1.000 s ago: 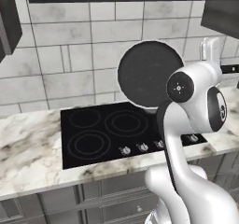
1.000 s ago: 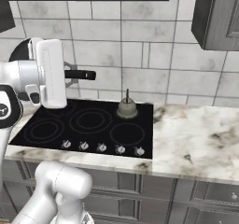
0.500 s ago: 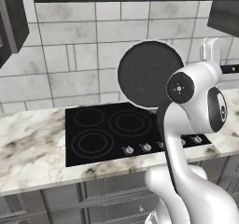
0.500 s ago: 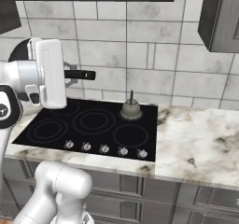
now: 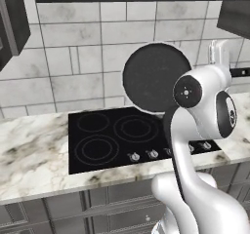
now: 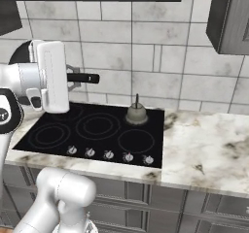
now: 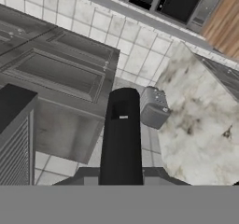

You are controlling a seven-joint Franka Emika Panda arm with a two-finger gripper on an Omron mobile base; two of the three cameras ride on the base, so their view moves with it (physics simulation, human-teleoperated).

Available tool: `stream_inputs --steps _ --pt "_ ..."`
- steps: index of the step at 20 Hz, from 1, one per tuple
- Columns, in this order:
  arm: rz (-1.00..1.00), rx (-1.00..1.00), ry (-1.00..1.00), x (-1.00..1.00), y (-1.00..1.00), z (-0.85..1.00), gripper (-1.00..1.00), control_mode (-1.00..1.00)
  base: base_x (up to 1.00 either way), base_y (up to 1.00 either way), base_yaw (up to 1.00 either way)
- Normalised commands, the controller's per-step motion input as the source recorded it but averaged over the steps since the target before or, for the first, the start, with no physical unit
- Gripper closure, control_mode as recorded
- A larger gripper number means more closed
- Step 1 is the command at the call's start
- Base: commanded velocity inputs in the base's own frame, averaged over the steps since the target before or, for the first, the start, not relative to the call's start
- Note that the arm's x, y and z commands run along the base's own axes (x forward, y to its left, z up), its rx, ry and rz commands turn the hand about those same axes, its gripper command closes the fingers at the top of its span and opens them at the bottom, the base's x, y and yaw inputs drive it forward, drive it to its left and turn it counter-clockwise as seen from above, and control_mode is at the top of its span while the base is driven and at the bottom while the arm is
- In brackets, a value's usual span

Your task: Pick the pan from the cabinet and place it on the stove. Then turn on the stove burner for the pan.

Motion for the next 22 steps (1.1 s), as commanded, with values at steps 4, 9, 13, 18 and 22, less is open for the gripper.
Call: stream_inputs --steps 4,9,13,18,22 --pt "0.00 0.00 0.00 0.36 0.24 -0.26 1.00 -1.00 0.00 0.00 0.00" --pt "0.00 0.00 0.03 0.50 0.29 -0.38 1.00 -1.00 0.00 0.00 0.00" --pt "-0.01 0.00 0.06 0.57 0.36 -0.43 1.00 -1.00 0.00 0.00 0.00" --pt "0.00 0.00 0.07 0.64 0.34 -0.37 1.00 -1.00 0.00 0.00 0.00" --pt "0.00 0.04 0.00 0.68 0.20 -0.24 1.00 -1.00 0.00 0.00 0.00"
